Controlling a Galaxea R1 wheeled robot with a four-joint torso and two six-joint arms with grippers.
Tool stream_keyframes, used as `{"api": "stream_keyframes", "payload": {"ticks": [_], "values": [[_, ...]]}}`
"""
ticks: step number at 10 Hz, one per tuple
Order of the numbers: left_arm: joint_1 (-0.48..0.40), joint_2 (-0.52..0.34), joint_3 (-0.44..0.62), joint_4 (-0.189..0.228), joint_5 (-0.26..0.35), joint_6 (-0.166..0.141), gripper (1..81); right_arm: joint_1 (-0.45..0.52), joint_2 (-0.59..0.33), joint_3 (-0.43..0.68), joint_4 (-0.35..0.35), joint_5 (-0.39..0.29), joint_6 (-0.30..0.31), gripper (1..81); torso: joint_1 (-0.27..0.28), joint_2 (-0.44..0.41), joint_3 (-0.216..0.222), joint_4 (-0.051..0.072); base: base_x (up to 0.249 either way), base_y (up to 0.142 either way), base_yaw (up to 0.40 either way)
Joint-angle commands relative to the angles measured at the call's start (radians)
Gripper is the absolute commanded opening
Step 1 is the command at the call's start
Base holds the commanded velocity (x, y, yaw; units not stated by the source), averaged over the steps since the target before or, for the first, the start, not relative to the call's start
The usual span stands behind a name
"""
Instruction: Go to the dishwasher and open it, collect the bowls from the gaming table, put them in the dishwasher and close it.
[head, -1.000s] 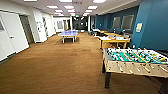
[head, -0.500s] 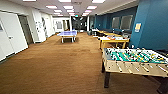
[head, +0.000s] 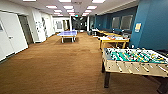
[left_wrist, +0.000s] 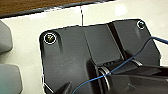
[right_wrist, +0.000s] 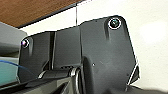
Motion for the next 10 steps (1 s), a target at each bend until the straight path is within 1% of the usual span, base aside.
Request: {"api": "stream_keyframes", "payload": {"ticks": [1,3,4,10], "values": [[-0.048,0.000,-0.001,-0.007,0.044,0.002,81.1,0.041,0.005,0.003,0.001,-0.046,-0.001,81.1,0.000,0.000,0.000,0.000,0.000,0.000,0.000],[-0.048,-0.003,-0.001,-0.008,0.042,0.002,81.1,0.041,0.006,0.003,0.001,-0.048,-0.001,81.1,0.000,0.000,0.000,0.000,0.000,0.000,0.000],[-0.048,-0.003,0.000,-0.008,0.042,0.002,81.1,0.038,0.006,0.003,0.001,-0.046,-0.001,81.1,0.000,0.000,0.000,0.000,0.078,0.000,0.000],[-0.046,-0.003,0.000,-0.008,0.042,0.003,81.1,0.033,0.009,0.000,0.002,-0.048,-0.001,81.1,-0.002,-0.001,0.001,0.000,0.113,0.000,0.000]]}}
